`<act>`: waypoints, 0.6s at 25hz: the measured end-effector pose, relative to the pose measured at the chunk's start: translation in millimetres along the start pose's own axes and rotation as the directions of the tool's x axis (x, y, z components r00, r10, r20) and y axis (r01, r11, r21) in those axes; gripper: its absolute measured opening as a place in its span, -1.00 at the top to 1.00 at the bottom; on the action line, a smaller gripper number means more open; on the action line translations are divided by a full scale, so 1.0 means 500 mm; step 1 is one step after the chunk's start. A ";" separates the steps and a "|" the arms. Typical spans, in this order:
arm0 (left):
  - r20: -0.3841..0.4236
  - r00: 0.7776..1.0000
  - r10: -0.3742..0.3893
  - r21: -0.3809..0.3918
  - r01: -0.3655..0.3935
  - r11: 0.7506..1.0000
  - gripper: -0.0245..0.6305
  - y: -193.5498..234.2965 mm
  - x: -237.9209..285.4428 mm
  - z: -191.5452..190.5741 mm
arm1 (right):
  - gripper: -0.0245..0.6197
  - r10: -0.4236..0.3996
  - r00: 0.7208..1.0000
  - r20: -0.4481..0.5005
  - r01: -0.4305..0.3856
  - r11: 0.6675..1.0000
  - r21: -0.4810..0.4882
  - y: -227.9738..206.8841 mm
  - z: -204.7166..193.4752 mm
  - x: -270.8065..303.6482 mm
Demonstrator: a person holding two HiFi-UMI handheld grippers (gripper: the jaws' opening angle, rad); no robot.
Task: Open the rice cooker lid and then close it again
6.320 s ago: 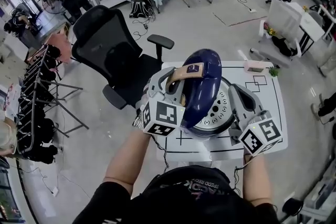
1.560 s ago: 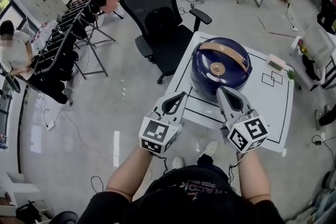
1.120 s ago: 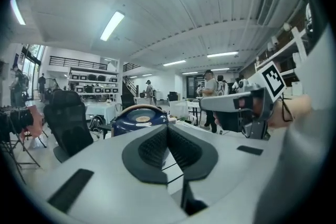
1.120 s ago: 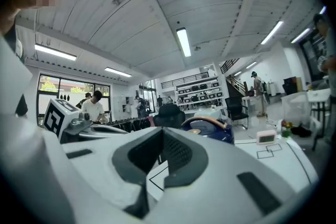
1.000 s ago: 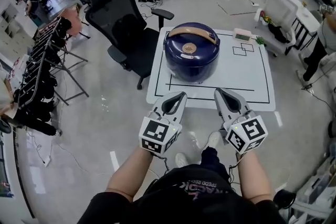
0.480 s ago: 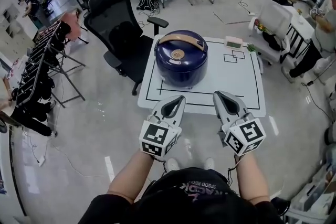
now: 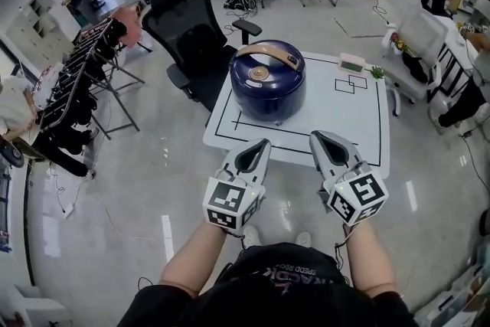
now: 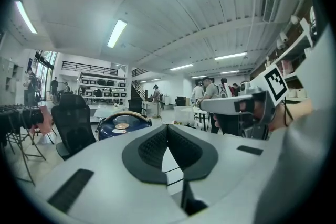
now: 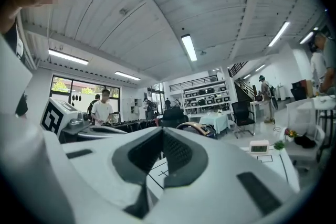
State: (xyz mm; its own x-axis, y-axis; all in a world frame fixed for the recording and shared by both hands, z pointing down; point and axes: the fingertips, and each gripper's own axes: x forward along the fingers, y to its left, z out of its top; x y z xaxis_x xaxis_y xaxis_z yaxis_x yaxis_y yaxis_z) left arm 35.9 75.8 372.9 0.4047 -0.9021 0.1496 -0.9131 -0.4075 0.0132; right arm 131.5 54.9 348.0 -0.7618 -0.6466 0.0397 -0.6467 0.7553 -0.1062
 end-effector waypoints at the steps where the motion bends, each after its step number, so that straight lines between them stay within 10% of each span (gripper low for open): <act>1: 0.002 1.000 0.011 -0.001 -0.011 1.000 0.92 -0.006 -0.001 0.001 | 0.92 0.011 1.000 0.000 -0.011 1.000 0.000 -0.002 -0.001 -0.004; 15: -0.013 0.997 0.076 0.026 -0.075 0.997 0.92 -0.076 -0.016 0.001 | 0.92 0.083 0.996 0.013 -0.083 0.996 0.009 -0.015 -0.001 -0.061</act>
State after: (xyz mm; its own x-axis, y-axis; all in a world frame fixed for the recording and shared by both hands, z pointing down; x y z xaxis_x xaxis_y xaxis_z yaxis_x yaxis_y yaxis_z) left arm 67.4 98.5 370.8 0.3338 -0.9284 0.1632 -0.9395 -0.3418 -0.0235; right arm 159.4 69.0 348.0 -0.8122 -0.5831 0.0177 -0.5808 0.8054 -0.1183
